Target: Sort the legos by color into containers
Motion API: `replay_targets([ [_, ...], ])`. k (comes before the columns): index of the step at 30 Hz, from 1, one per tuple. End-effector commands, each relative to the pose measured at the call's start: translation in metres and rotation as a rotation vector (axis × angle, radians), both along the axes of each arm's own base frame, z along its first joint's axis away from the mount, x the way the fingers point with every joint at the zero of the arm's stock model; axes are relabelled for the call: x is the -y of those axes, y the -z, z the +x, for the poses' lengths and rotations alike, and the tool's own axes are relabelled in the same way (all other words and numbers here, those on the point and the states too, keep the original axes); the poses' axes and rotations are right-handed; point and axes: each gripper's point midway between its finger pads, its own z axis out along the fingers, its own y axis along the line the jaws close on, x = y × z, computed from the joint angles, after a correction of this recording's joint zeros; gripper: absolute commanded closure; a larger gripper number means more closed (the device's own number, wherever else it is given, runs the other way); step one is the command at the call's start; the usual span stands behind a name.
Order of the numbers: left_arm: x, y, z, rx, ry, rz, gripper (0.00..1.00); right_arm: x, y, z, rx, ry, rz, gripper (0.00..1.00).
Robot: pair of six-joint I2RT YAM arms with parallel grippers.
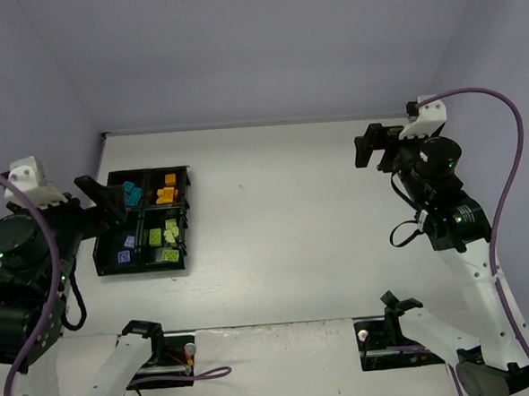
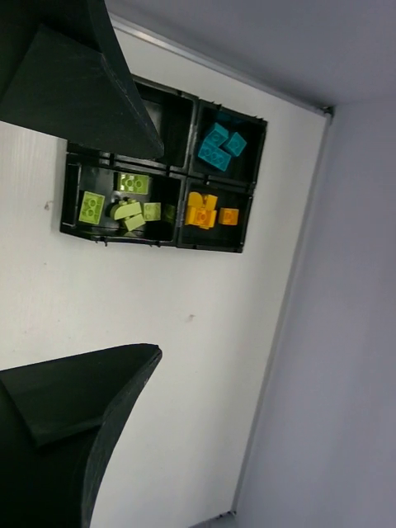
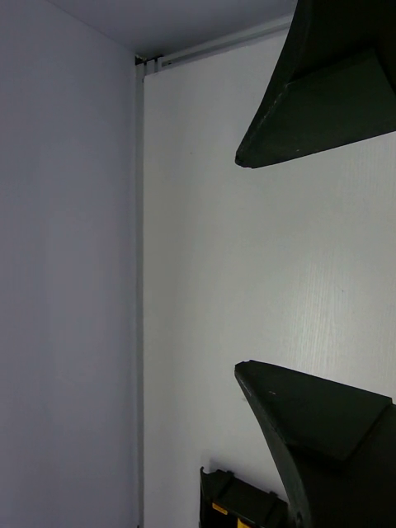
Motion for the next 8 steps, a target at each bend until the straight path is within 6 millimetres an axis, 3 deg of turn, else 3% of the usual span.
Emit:
replay_targets([
  [1,-0.011,-0.040,-0.008,0.144,-0.039,0.034,0.14,0.012,-0.038,-0.006,0.117,0.048,-0.010,0.00],
  [8,-0.023,-0.048,-0.021,0.188,-0.091,0.056,0.14,0.016,-0.042,-0.011,0.131,0.063,-0.017,0.00],
])
